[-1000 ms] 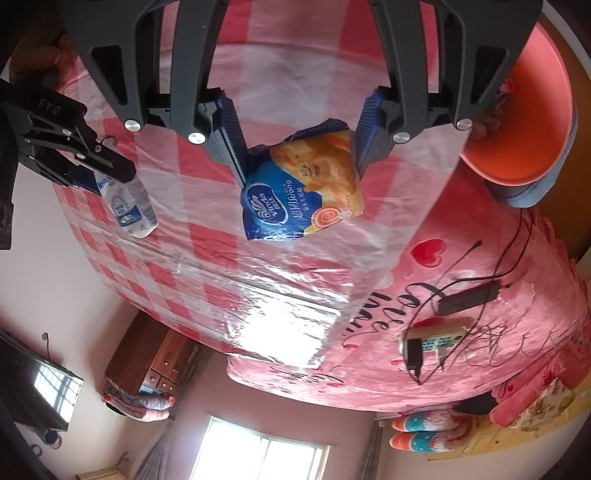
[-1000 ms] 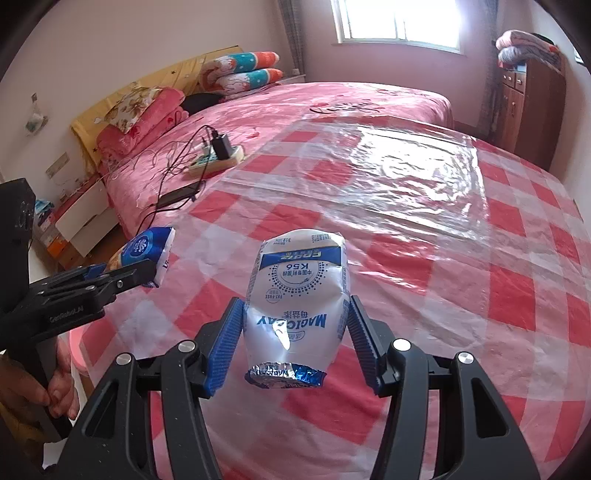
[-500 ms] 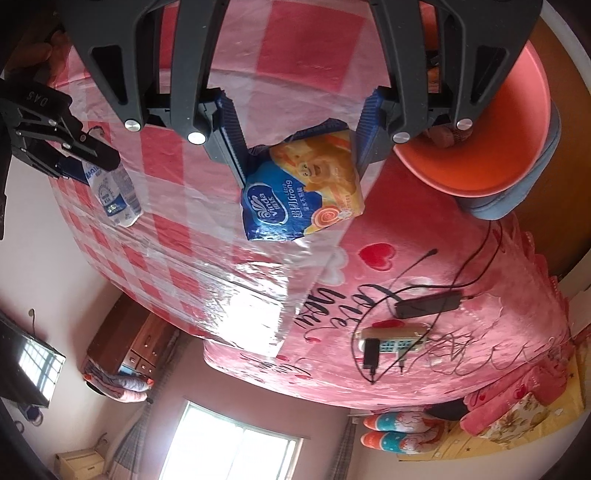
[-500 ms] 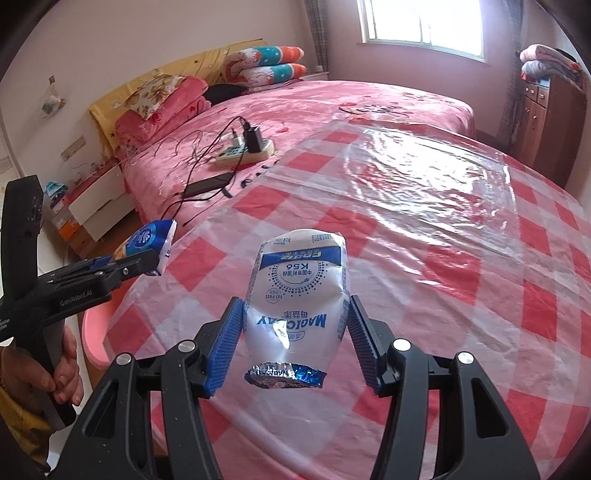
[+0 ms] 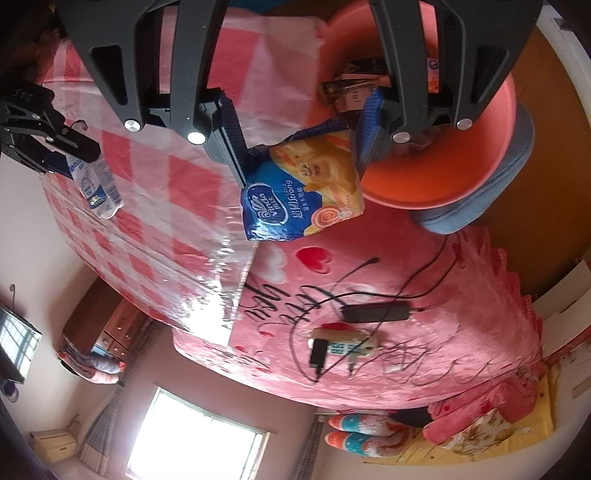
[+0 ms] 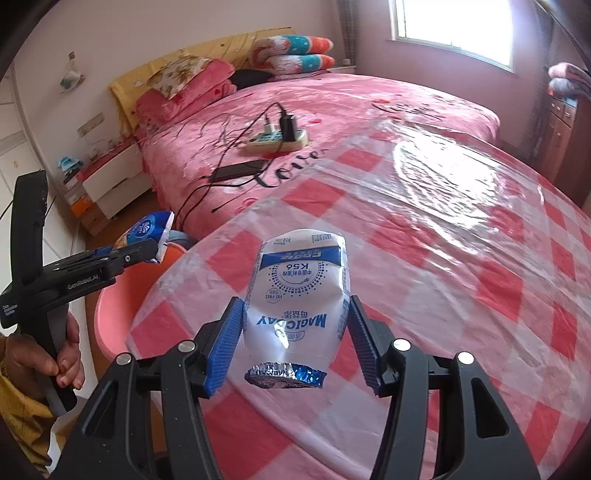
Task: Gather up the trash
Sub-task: 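Carry the snack pack and milk bag over the orange bin with both tools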
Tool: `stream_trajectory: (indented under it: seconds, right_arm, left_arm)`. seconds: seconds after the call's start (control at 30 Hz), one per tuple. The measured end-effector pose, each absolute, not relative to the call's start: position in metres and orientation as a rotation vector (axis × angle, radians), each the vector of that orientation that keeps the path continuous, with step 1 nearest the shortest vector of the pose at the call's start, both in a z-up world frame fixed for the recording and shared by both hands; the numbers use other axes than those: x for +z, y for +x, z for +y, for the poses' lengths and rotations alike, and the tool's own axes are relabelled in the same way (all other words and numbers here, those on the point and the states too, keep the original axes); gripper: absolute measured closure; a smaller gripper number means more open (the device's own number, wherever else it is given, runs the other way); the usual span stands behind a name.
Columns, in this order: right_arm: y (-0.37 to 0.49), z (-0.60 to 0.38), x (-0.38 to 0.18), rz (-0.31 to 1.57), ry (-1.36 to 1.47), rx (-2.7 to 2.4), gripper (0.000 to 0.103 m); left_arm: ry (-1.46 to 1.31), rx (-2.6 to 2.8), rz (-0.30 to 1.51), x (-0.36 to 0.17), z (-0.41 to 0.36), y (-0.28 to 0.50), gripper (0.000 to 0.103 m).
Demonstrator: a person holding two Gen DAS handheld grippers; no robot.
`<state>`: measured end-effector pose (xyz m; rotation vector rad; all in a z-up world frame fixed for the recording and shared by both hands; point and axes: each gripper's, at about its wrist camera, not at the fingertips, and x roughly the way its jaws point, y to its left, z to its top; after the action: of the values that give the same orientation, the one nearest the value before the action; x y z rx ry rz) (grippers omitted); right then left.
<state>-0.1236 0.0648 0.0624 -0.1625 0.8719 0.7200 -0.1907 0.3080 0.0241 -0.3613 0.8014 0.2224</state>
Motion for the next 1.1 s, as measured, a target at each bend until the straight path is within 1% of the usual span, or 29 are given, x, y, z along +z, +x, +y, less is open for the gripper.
stream_trajectory:
  seconds: [0.5, 1.1]
  right_arm:
    - [-0.144, 0.148, 0.073, 0.854, -0.277, 0.904, 0.045]
    - [-0.169, 0.238, 0.057, 0.878, -0.398, 1.096, 0.045]
  left_arm:
    - [-0.425, 0.341, 0.833, -0.001, 0.360, -0.222, 0.048]
    - [-0.494, 0.441, 0.854, -0.024, 0.406, -0.245, 0.048]
